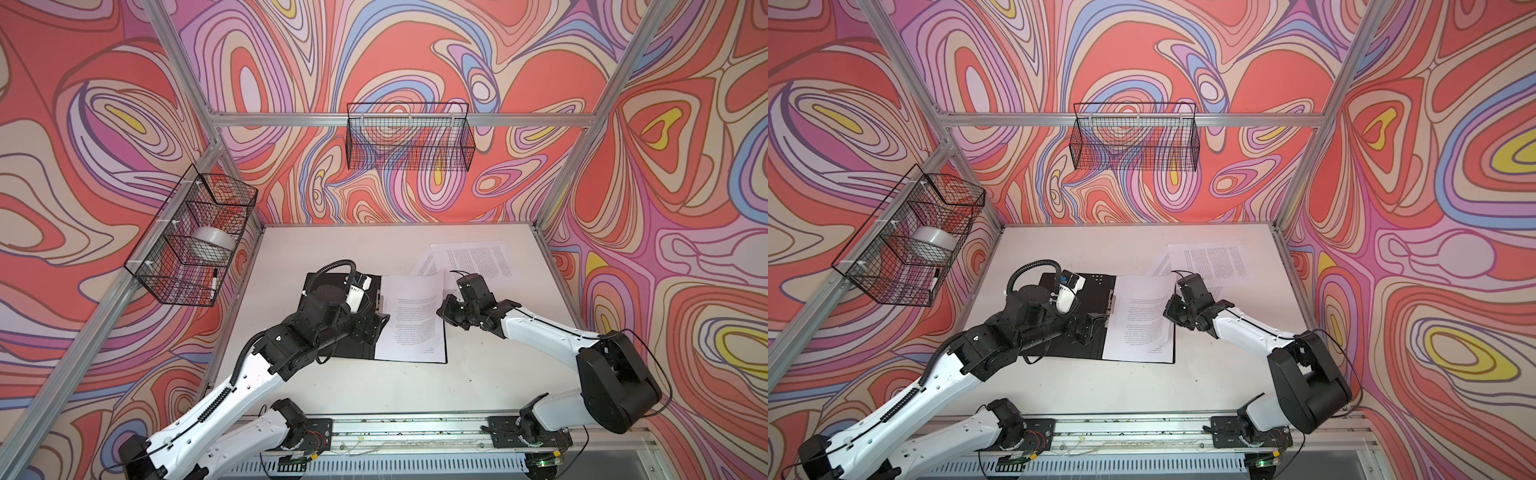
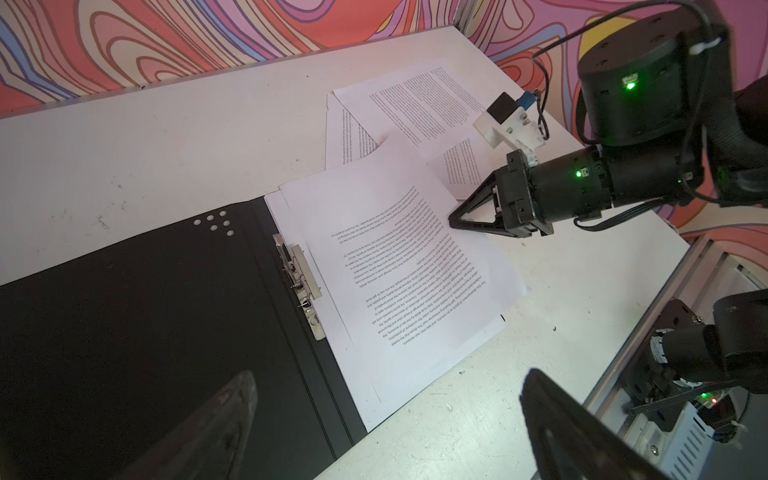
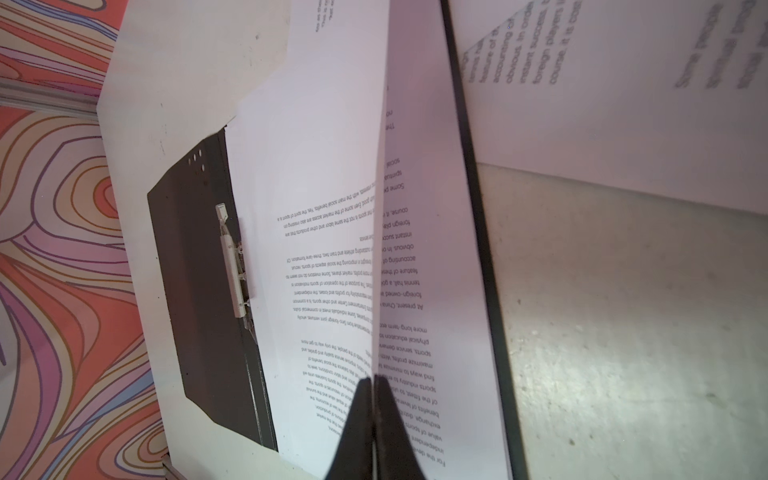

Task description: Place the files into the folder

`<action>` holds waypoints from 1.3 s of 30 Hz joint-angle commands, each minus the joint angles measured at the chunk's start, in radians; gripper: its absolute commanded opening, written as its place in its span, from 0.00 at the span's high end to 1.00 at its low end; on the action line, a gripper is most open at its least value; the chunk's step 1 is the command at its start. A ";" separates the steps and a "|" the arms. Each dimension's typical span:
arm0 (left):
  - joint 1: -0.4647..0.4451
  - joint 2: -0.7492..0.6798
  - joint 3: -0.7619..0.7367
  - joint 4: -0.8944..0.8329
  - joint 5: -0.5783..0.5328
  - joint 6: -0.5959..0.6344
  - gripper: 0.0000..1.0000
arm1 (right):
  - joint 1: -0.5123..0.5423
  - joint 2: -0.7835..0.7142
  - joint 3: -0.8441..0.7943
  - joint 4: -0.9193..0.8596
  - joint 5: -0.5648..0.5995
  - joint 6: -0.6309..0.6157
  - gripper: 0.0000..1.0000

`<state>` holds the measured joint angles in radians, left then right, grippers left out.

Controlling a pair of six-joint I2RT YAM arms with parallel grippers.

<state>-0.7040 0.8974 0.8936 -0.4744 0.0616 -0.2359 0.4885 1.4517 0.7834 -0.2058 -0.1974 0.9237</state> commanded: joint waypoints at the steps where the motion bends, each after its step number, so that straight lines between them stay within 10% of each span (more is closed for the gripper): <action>1: 0.005 -0.008 -0.013 0.018 0.015 0.005 0.00 | 0.015 0.015 -0.022 0.032 0.019 0.027 1.00; 39: 0.005 0.012 -0.016 0.024 0.033 0.010 0.00 | 0.038 0.062 0.048 -0.059 -0.047 -0.159 1.00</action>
<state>-0.7040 0.9058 0.8883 -0.4667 0.0860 -0.2359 0.5144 1.4975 0.8085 -0.2768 -0.2344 0.7712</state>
